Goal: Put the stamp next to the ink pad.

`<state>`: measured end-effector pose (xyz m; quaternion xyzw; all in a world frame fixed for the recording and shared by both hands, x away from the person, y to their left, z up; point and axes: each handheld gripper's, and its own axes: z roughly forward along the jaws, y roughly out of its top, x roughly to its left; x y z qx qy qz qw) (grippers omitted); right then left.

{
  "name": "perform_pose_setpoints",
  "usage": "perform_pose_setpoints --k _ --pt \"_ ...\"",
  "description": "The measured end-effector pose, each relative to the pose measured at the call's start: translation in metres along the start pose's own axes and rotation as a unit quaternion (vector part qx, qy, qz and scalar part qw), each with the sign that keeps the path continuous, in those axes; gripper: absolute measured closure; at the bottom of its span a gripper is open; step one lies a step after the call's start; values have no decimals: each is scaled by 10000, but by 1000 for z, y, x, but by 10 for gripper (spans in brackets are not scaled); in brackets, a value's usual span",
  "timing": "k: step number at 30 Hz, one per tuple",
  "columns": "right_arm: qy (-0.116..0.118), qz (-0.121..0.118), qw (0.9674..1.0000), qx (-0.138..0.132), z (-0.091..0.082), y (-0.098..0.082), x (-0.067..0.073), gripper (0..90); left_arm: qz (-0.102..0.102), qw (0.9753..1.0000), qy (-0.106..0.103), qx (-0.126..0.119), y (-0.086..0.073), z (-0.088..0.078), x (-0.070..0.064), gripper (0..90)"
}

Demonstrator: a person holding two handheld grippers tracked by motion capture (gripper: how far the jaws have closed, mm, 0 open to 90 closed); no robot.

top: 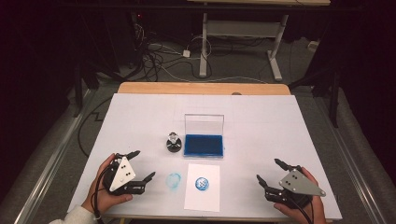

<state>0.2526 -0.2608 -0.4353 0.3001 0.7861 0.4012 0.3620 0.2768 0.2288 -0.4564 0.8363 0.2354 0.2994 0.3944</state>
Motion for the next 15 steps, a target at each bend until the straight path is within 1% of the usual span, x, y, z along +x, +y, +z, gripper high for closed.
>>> perform_pose_setpoints --k 3,6,8,11,14,15 --pt "-40 26 10000 22 -1 -3 -1 239 -43 10000 13 63 -4 -1 1 161" --pt "-82 83 9999 4 -2 -6 -2 223 -150 9998 -47 115 -9 1 1 161" --pt "-149 83 9999 -17 -4 -8 -3 193 -111 9997 -96 210 -12 4 -1 161" --pt "-296 138 9995 -16 -5 -13 -4 156 -137 9992 -157 355 -17 6 -2 161" --pt "-278 158 9995 -43 -5 -17 -6 157 -149 9990 -189 383 -19 7 -3 161" --pt "-309 169 9994 -30 -5 -18 -6 157 -143 9990 -183 389 -19 7 -3 161"
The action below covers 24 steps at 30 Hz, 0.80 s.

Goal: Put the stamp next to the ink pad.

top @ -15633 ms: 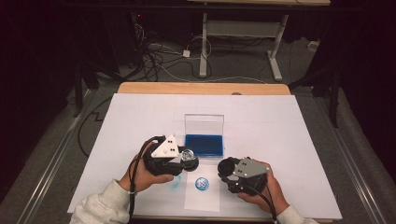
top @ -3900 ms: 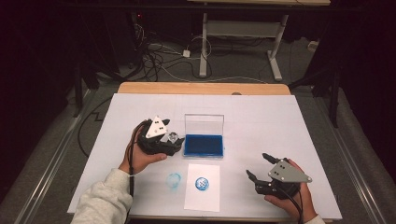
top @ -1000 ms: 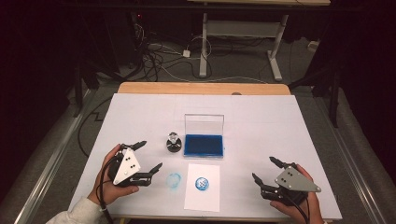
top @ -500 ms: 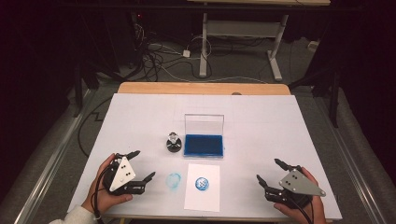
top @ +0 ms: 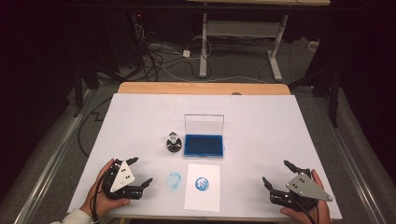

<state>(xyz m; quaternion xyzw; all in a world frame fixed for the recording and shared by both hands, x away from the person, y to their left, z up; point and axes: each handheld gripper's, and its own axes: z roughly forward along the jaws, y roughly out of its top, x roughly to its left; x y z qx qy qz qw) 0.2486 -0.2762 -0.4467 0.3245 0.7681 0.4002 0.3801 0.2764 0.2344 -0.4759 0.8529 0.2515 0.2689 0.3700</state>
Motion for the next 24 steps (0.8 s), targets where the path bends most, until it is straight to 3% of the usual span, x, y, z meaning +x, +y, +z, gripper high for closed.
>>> perform_pose_setpoints --k 6,15,24 --pt "-38 34 10000 -27 2 -1 1 157 -54 10000 11 -53 1 0 -1 161" --pt "-40 -81 10000 6 0 -1 8 157 39 9999 -38 -119 3 -2 -3 161" --pt "-88 -25 10000 9 0 -2 7 157 112 9999 -29 -119 6 -1 -3 161"
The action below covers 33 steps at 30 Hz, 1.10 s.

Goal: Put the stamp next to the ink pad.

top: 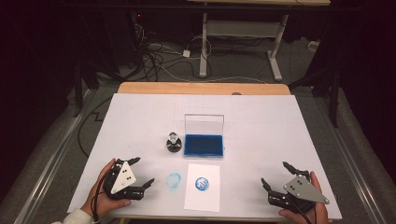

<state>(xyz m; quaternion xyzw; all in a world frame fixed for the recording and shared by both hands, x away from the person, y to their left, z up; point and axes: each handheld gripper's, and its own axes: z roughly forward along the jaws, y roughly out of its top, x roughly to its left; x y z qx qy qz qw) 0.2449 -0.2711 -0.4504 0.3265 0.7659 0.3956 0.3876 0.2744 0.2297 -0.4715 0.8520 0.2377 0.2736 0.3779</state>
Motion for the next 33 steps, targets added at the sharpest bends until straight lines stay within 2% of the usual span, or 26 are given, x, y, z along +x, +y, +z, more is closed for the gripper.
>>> perform_pose_setpoints --k 12,20,33 --pt "3 -67 10000 -25 0 2 1 157 -14 10000 8 -38 0 -1 0 161" --pt "-64 -17 10000 -67 -2 2 0 157 12 10000 -1 -11 1 -1 -1 161" --pt "-86 -11 10000 -49 -1 0 -2 158 -67 10000 -7 -32 3 2 1 161"
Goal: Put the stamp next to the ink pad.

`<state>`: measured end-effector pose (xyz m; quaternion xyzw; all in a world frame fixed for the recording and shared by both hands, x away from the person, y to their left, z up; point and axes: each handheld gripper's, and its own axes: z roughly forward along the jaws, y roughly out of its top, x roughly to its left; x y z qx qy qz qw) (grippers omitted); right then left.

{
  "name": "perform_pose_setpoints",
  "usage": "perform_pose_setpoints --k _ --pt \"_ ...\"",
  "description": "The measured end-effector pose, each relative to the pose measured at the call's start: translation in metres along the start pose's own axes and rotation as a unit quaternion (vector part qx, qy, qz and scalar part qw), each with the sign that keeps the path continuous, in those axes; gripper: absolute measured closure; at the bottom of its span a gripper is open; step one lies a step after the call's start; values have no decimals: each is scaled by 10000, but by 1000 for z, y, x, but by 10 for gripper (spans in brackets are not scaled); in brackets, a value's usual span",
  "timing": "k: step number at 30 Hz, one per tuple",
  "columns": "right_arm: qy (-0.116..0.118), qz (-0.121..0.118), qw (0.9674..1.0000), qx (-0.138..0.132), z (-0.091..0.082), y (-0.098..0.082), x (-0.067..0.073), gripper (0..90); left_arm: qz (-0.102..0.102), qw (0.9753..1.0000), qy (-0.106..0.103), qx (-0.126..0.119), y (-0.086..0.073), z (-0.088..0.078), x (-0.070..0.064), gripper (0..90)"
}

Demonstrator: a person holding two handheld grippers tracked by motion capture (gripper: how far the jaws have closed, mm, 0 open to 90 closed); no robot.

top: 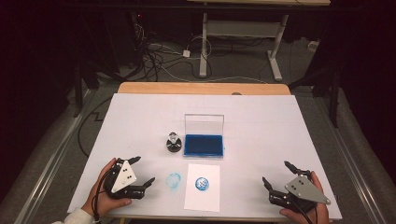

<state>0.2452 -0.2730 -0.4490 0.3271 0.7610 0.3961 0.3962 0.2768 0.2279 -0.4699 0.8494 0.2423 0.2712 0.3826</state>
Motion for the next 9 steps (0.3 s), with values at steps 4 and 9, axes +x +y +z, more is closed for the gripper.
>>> perform_pose_setpoints --k 4,9 --pt "-36 12 10000 16 0 -1 -1 159 17 10000 -31 18 0 2 0 161" --pt "-28 49 10000 25 1 -2 -3 159 30 10000 -56 17 1 4 2 161"
